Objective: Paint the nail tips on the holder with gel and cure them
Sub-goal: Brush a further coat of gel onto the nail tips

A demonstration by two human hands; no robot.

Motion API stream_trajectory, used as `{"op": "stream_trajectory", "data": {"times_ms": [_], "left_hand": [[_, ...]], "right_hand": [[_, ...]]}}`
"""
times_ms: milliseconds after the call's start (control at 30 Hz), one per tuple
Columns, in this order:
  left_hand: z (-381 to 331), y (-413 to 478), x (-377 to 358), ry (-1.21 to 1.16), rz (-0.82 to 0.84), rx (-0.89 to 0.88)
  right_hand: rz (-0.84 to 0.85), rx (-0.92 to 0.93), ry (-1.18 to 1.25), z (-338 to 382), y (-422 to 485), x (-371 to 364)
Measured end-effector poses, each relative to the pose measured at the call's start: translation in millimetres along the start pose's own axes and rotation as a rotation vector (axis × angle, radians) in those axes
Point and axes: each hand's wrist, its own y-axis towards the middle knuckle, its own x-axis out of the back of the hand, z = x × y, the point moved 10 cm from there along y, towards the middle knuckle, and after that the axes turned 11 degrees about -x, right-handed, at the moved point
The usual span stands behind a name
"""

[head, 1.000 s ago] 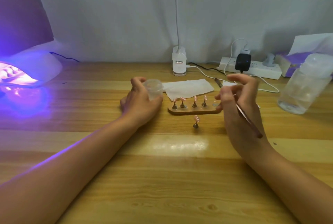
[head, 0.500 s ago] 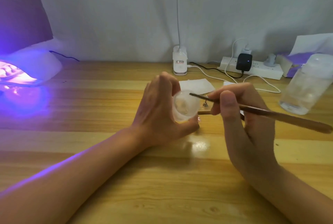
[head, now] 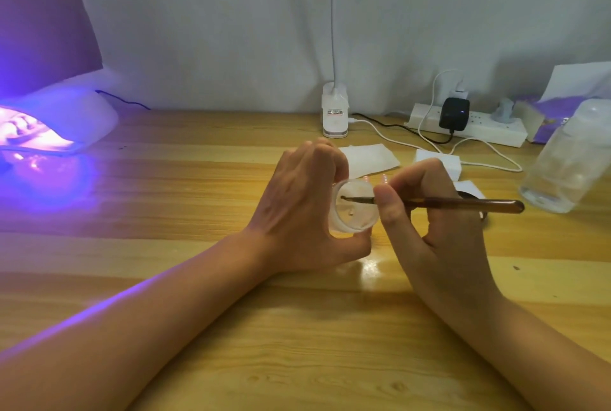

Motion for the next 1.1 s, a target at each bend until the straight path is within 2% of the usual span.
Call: {"op": "stream_trajectory", "data": {"times_ms": [300,400,500,633,767,900,1000,1100], "left_hand": [[2.5,-0.7,-1.9,0.013,0.017,0.010],[7.2,-3.5,-1.9,0.029,0.001,0.051],[25.9,-10.0,6.9,0.034,-0.084,0.226],[63.9,-24.6,14.7,-0.037,-0.155,0.530],[103.5,-46.3,15.3,-0.065,-0.155,0.789],[133.1,-70.9,13.9,-0.040,-0.079,1.021],[140.0,-79.6,5.5,-0.036,-0.003,1.051],[140.1,-79.0,-3.4,-0.043,0.042,1.034]], "right_hand": [[0.005,0.008,0.005,0.9,-0.9,-0.1],[0.001,-0.007,0.093,2.3,-1.1,2.1],[0.026,-0.011,0.253,4.9,-1.3,4.4],[0.007,-0.032,0.279,5.4,2.3,7.1],[0.013,-0.180,0.341,-11.1,4.9,6.6],[0.085,-0.454,0.344,-44.4,5.4,-1.6],[0.067,-0.626,0.359,-68.5,2.7,-2.5],[0.055,-0.717,0.410,-80.2,0.2,-4.1]]}}
